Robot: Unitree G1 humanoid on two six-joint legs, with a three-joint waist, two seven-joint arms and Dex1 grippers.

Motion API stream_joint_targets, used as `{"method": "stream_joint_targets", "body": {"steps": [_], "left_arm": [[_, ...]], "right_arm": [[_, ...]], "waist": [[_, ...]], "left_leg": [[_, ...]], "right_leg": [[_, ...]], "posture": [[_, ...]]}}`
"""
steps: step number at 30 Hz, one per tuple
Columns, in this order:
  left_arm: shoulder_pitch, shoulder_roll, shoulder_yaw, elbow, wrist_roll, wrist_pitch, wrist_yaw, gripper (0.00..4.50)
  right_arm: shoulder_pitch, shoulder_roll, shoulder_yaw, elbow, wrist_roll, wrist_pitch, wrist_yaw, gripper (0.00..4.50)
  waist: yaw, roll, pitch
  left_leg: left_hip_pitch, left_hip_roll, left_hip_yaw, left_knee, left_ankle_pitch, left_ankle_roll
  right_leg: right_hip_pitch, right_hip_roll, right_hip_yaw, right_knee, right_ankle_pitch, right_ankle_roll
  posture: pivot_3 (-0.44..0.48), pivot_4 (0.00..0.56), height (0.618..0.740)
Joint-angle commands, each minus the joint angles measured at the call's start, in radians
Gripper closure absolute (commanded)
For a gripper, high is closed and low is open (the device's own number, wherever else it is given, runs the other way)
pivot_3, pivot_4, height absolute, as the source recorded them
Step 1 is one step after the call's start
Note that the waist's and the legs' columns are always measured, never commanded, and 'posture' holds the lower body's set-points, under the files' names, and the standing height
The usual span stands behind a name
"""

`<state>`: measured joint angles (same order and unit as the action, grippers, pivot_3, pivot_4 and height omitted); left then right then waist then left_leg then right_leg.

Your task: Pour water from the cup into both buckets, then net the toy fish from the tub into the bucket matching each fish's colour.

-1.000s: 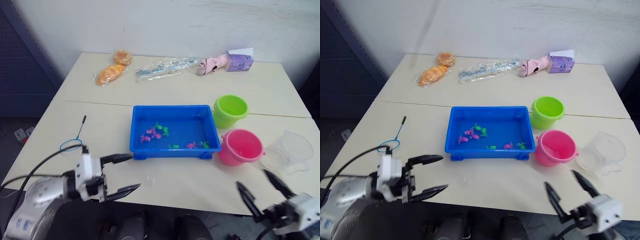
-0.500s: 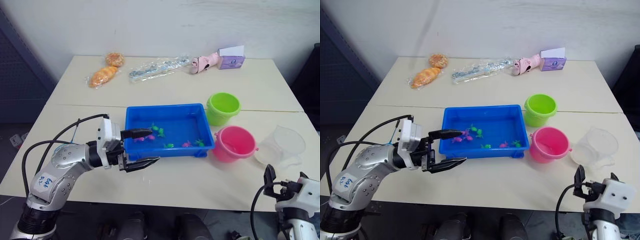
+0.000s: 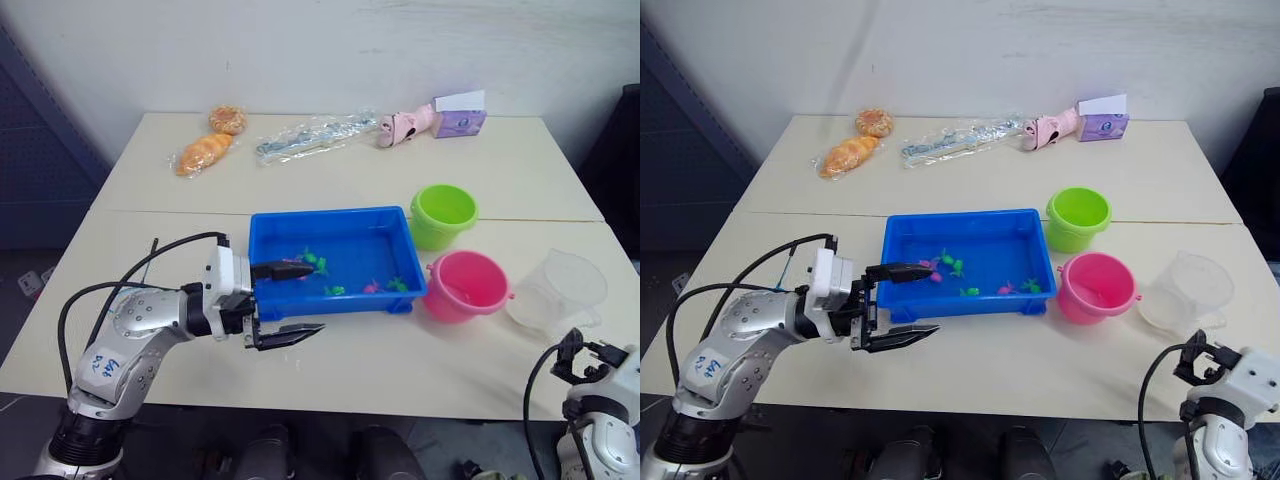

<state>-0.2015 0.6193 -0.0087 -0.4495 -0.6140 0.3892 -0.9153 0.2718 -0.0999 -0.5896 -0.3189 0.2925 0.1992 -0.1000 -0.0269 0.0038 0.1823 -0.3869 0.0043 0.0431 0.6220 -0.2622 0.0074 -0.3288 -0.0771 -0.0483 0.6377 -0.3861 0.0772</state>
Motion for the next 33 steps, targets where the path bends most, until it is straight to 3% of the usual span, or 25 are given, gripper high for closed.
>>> {"method": "stream_joint_targets", "body": {"steps": [1, 22, 33], "left_arm": [[-0.025, -0.011, 0.002, -0.008, -0.006, -0.006, -0.002, 0.03], [-0.063, -0.054, -0.001, 0.042, 0.041, -0.048, -0.005, 0.03], [-0.09, -0.05, -0.008, 0.066, 0.058, -0.056, -0.033, 0.03]], "right_arm": [[-0.037, -0.016, -0.033, 0.034, 0.031, 0.002, -0.011, 0.0], [-0.185, -0.107, -0.096, 0.293, 0.057, -0.111, -0.006, 0.0], [-0.218, -0.123, -0.094, 0.354, 0.136, -0.127, 0.094, 0.0]], "waist": [[0.0, 0.0, 0.0], [-0.001, 0.0, 0.0], [-0.001, 0.0, 0.0]], "left_leg": [[0.0, 0.0, 0.0, 0.0, 0.0, 0.0], [0.0, 0.0, 0.001, 0.0, 0.001, 0.0], [0.0, 0.0, 0.001, 0.0, 0.001, 0.0]], "right_leg": [[0.0, 0.0, 0.0, 0.0, 0.0, 0.0], [0.0, 0.0, 0.0, 0.001, 0.0, 0.0], [0.0, 0.0, 0.0, 0.001, 0.0, 0.0]], "posture": [[0.0, 0.15, 0.74], [0.0, 0.15, 0.74], [0.0, 0.15, 0.74]]}}
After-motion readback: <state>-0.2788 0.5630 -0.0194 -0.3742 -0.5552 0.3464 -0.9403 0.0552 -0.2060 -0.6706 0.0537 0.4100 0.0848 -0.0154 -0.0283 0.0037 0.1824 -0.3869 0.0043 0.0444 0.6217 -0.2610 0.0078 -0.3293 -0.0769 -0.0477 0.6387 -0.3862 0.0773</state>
